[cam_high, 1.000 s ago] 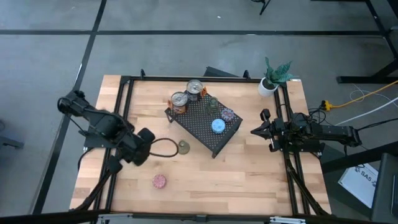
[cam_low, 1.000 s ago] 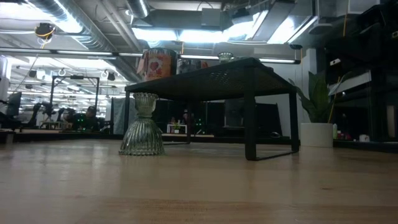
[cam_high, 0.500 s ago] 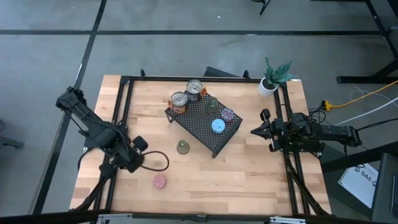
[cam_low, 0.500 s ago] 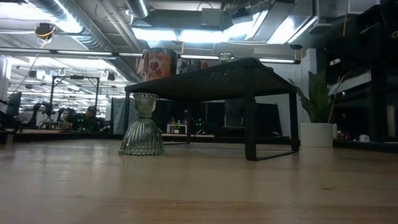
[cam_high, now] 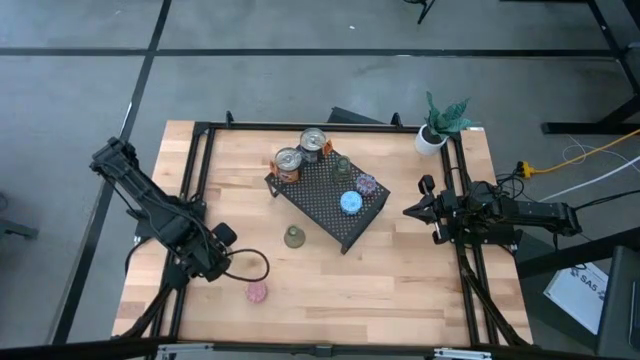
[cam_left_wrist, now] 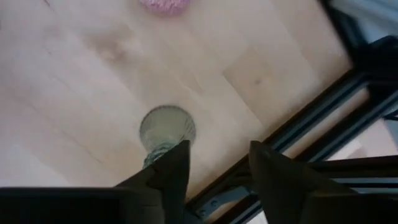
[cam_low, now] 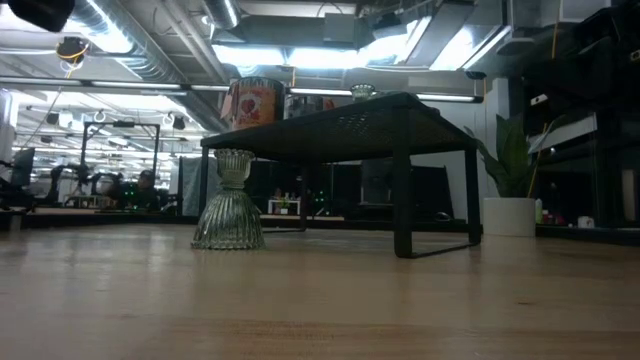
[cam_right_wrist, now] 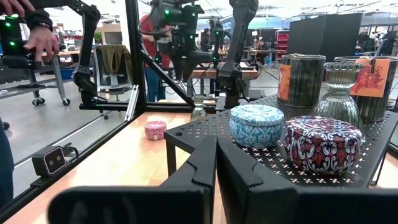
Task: Pick & Place candle stick holders
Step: Put the left glass candle holder on the shelf
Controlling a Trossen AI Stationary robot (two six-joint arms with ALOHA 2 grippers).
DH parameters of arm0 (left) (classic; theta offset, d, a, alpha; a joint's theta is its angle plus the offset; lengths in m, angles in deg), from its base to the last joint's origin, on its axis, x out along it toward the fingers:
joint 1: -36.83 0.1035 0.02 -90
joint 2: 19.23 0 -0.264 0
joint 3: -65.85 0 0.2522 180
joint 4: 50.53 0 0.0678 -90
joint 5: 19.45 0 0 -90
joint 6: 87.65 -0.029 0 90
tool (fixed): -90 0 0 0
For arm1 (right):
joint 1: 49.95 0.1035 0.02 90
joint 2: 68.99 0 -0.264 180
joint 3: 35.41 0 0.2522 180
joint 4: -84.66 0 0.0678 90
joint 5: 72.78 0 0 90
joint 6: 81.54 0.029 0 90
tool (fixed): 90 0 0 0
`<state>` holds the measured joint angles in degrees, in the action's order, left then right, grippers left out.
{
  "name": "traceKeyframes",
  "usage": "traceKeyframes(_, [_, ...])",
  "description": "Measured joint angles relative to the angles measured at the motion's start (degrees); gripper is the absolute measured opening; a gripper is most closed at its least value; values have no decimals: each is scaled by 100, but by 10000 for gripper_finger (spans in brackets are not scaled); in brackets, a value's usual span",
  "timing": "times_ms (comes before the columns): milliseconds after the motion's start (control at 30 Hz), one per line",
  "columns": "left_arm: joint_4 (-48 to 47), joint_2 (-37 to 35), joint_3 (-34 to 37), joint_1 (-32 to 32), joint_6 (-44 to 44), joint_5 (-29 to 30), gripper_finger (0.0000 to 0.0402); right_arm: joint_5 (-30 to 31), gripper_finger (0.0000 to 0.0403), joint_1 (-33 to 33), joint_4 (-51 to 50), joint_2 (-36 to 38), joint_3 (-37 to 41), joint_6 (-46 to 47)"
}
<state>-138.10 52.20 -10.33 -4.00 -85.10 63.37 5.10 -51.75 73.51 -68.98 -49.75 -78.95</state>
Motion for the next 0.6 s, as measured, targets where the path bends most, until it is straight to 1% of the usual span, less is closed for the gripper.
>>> traceKeyframes(167, [76,-108,279,6,197,471,212,-1,16,0,0,0,0,-2])
traceKeyframes(367, [238,-128,488,6,452,477,268,-1,16,1,0,0,0,-1])
traceKeyframes(500, [346,-126,711,10,853,470,297,-1,16,2,0,0,0,-1])
traceKeyframes(600, [301,-126,788,32,922,468,315,-1,16,1,-1,0,0,-1])
